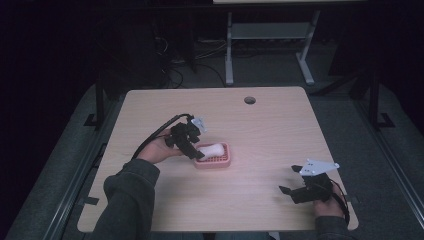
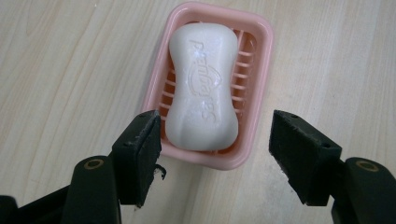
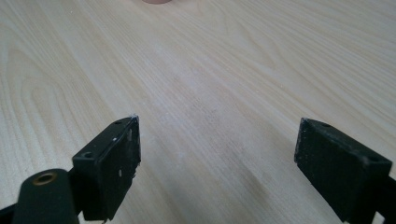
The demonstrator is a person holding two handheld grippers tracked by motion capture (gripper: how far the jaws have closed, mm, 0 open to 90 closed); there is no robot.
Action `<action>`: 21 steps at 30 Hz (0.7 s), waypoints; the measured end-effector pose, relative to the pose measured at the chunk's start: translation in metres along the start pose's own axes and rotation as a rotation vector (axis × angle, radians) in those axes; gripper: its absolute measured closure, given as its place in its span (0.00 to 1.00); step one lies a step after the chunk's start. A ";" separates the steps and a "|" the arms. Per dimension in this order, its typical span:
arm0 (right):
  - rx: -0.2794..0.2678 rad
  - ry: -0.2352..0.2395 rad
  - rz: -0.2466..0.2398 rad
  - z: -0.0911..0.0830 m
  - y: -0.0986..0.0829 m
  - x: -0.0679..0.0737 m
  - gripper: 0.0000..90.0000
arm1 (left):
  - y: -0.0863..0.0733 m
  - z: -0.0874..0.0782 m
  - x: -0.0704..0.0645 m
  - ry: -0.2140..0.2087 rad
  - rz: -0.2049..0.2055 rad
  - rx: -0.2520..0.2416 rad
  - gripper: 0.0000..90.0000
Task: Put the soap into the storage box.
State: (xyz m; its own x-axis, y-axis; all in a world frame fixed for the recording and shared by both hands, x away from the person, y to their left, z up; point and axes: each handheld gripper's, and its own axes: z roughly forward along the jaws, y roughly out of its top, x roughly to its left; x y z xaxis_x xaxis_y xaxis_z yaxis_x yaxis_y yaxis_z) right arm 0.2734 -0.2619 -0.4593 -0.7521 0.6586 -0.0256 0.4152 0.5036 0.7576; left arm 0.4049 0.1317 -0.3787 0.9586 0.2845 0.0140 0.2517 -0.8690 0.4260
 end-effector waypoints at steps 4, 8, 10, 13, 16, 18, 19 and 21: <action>0.002 0.002 0.000 0.000 0.000 0.000 0.15 | -0.005 -0.002 -0.003 0.004 -0.007 0.001 0.36; 0.007 -0.001 -0.006 0.001 0.000 0.000 0.15 | -0.008 -0.005 -0.006 0.008 -0.009 0.005 0.35; 0.008 -0.001 -0.005 0.001 0.000 0.000 0.15 | -0.011 -0.006 -0.007 0.011 -0.014 -0.007 0.35; 0.008 -0.003 -0.005 0.001 0.000 0.000 0.15 | -0.015 -0.008 -0.008 0.012 -0.016 -0.006 0.35; 0.009 -0.003 -0.001 0.001 0.000 0.001 0.15 | -0.019 -0.009 -0.009 0.015 -0.017 -0.006 0.35; 0.011 -0.002 0.002 0.001 0.000 0.001 0.15 | -0.021 -0.010 -0.010 0.015 -0.023 -0.006 0.35; 0.011 -0.003 0.001 0.001 0.000 0.000 0.15 | -0.022 -0.011 -0.011 0.016 -0.023 0.000 0.35; 0.011 -0.004 -0.001 0.001 0.000 0.000 0.15 | -0.024 -0.013 -0.012 0.020 -0.022 -0.001 0.34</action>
State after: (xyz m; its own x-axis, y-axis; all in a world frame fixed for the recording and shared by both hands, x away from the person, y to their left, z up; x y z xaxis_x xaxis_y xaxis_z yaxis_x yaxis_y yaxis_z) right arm 0.2736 -0.2612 -0.4600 -0.7500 0.6608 -0.0290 0.4202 0.5099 0.7506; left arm 0.3856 0.1544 -0.3778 0.9498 0.3121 0.0229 0.2730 -0.8621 0.4270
